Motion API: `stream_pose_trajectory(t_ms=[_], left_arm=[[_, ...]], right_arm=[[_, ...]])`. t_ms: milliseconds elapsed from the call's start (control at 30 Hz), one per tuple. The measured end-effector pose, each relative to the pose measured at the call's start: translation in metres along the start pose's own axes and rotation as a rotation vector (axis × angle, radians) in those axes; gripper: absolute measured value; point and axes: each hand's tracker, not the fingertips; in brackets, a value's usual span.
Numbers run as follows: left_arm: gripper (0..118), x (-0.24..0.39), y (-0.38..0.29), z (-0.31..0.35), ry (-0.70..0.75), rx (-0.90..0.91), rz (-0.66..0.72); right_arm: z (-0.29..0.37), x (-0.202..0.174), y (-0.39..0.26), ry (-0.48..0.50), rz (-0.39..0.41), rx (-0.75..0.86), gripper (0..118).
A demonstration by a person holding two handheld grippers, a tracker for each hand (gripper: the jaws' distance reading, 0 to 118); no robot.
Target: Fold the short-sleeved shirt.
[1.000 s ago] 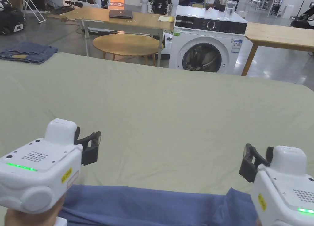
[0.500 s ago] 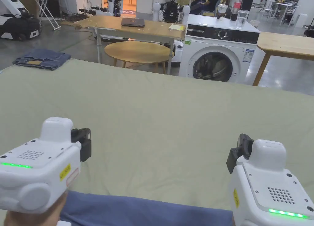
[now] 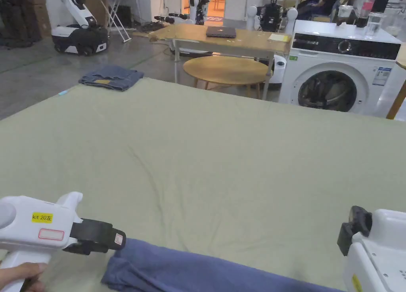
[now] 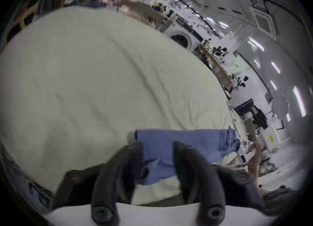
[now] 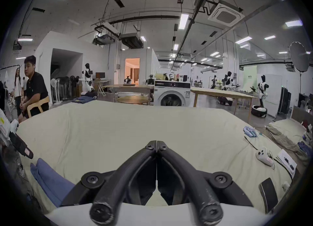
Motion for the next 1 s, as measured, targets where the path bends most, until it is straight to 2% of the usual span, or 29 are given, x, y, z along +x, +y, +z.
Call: stream_pose_trajectory(t_ms=[67, 233, 300, 400, 467, 500, 533, 600, 633, 667, 700, 733, 867, 1000], left_arm=[[66, -0.010, -0.001, -0.002, -0.009, -0.007, 0.028], [68, -0.038, -0.003, -0.026, -0.224, -0.120, 0.192], [68, -0.039, -0.010, -0.044, -0.249, -0.179, 0.215], [68, -0.036, -0.016, -0.058, -0.374, -0.145, 0.220], [68, -0.037, -0.017, -0.066, -0.398, -0.136, 0.274], [66, -0.036, -0.019, -0.070, -0.422, -0.126, 0.289], [57, -0.034, -0.019, -0.072, -0.433, -0.124, 0.285], [21, -0.032, -0.017, -0.073, -0.407, -0.123, 0.259], [13, -0.029, -0.018, -0.074, -0.308, -0.127, 0.238], [13, -0.028, -0.019, -0.077, -0.229, -0.140, 0.220], [8, -0.028, -0.020, -0.078, -0.281, -0.131, 0.237], [8, -0.029, -0.020, -0.074, -0.312, -0.109, 0.254], [6, -0.013, -0.018, -0.063, -0.214, -0.085, 0.155], [6, -0.002, -0.010, -0.046, -0.208, -0.052, 0.145]], right_arm=[[-0.001, 0.001, -0.003, 0.001, 0.001, -0.014, 0], [-0.002, 0.003, -0.007, 0.001, 0.009, -0.038, 0], [-0.002, 0.003, -0.008, -0.001, 0.007, -0.044, 0], [-0.002, 0.004, -0.010, -0.003, 0.009, -0.054, 0], [-0.002, 0.005, -0.012, -0.002, 0.006, -0.059, 0], [-0.001, 0.005, -0.013, -0.002, 0.004, -0.065, 0], [-0.002, 0.005, -0.013, 0.000, 0.001, -0.069, 0], [-0.002, 0.005, -0.015, 0.002, -0.004, -0.075, 0], [-0.002, 0.005, -0.015, 0.004, -0.005, -0.080, 0], [-0.003, 0.005, -0.016, 0.005, -0.004, -0.083, 0], [-0.003, 0.005, -0.017, 0.006, -0.003, -0.085, 0], [-0.003, 0.005, -0.017, 0.008, -0.002, -0.087, 0], [-0.001, 0.008, -0.017, 0.007, -0.003, -0.088, 0], [0.000, 0.013, -0.013, 0.001, -0.003, -0.082, 0]])
